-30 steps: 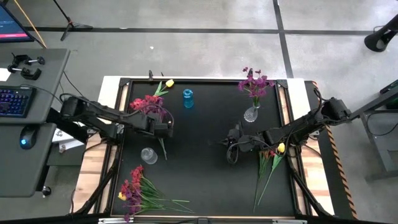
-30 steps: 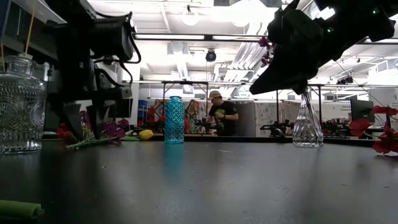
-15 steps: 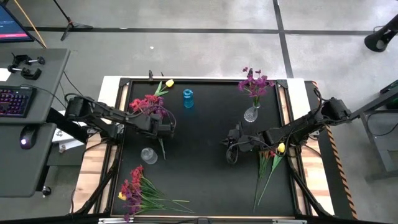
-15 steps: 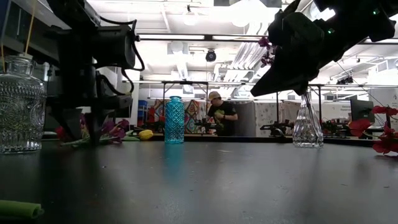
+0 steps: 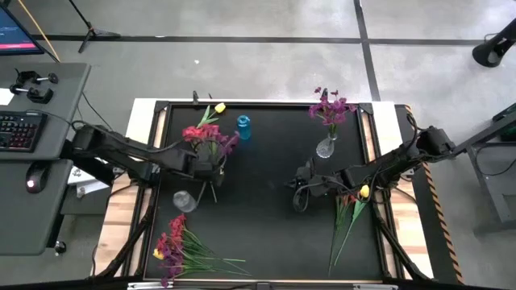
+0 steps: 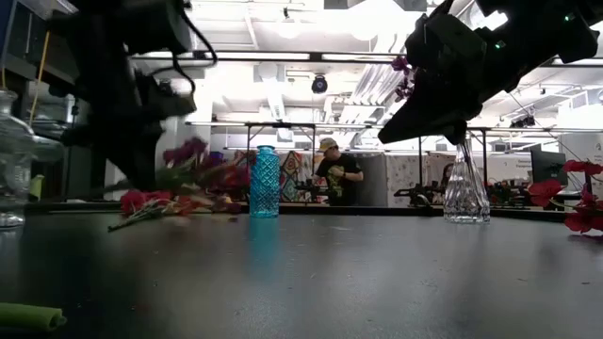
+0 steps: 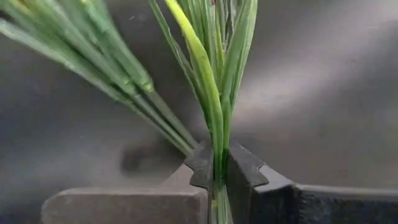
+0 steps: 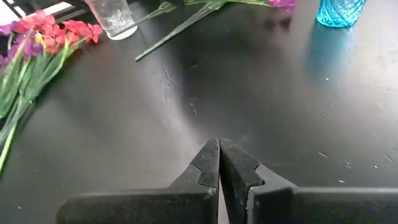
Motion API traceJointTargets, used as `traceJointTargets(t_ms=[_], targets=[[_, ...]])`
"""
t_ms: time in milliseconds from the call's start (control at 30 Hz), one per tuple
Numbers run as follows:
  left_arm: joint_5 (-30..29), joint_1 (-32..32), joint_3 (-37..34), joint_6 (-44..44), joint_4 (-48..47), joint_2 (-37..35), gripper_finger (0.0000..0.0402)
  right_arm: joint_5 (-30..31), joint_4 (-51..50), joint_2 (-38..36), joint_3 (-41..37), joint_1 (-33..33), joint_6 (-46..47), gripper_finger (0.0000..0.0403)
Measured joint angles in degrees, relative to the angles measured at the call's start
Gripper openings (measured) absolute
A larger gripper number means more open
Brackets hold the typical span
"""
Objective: Sort flowers into vase by color
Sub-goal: Put the top violet flowers into the right transparent vase
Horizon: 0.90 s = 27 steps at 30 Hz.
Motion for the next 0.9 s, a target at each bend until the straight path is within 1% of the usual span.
traceJointTargets(t_ms=[67, 233, 367, 533, 700, 800, 833, 900], targets=[[-1.27, -1.27, 0.00, 1.17, 0.06, -3.14, 0.0005, 0.01, 0.94, 0.00, 0.00, 0.02, -0.06, 0.0000], [-7.07, -3.29, 0.07, 5.04, 1.16, -10.83, 0.0003, 0.02, 4.52, 0.00, 0.00, -0.04, -0.12, 0.0000], [-11.05, -3.57, 0.09, 11.32, 5.56, -15.18, 0.0002, 0.04, 7.75, -0.02, 0.00, -0.04, -1.05, 0.0000], [-12.85, -3.58, 0.11, 24.89, 16.88, -17.67, 0.0001, -0.50, 12.48, -0.02, 0.00, -0.04, -2.17, 0.0000], [-12.95, -3.58, 0.11, 41.06, 27.88, -17.42, 0.0001, -0.63, 18.20, -0.02, 0.00, -0.04, -5.93, 0.0003], [-13.24, -3.57, -0.85, 50.48, 35.91, -16.37, 0.0001, 1.39, 23.83, -0.02, 0.00, -0.33, -8.22, 0.0023], [-13.24, -3.57, -1.43, 53.33, 38.90, -15.94, 0.0001, 2.13, 25.77, -0.02, 0.00, -0.50, -9.18, 0.0034], [-13.23, -3.57, -3.64, 58.68, 47.83, -14.79, 0.0001, 3.16, 29.22, -0.02, 0.00, -1.14, -11.06, 0.0065]])
